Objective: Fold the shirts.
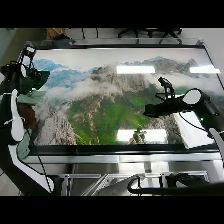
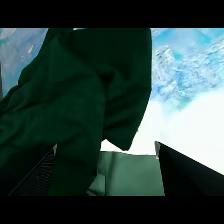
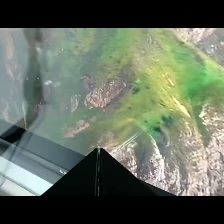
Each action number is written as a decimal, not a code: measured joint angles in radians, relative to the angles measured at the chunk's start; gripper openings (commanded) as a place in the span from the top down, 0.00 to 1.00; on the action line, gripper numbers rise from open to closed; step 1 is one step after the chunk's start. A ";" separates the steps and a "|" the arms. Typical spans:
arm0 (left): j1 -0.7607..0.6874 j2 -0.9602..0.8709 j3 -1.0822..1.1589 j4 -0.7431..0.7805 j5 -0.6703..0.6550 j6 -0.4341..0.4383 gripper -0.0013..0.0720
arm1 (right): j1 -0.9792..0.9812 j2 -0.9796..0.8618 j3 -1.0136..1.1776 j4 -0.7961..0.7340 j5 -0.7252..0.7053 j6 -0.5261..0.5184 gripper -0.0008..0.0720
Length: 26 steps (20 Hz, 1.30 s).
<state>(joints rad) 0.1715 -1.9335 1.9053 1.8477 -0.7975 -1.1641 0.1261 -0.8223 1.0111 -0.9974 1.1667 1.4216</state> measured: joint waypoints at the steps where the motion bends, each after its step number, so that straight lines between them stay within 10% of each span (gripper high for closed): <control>1: 0.008 -0.048 0.027 0.011 0.008 -0.003 0.02 | 0.000 -0.001 0.000 0.000 0.000 0.000 0.97; 10: 0.110 -0.263 0.114 0.098 0.069 -0.085 0.03 | 0.000 -0.001 0.000 0.000 0.000 0.000 0.97; 11: 0.123 -0.267 0.108 0.102 0.082 -0.092 0.18 | 0.000 -0.001 0.000 0.000 0.000 0.000 0.97; 13: 0.143 -0.275 0.099 0.108 0.093 -0.110 0.96 | 0.000 -0.001 0.000 0.000 0.000 0.000 0.97; 26: -0.124 0.106 0.135 0.061 0.052 -0.173 0.96 | 0.000 -0.001 0.000 0.000 0.000 0.000 0.97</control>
<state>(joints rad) 0.0479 -1.8278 2.0399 1.9087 -0.7456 -1.3369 0.1265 -0.8234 1.0111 -0.9977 1.1667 1.4216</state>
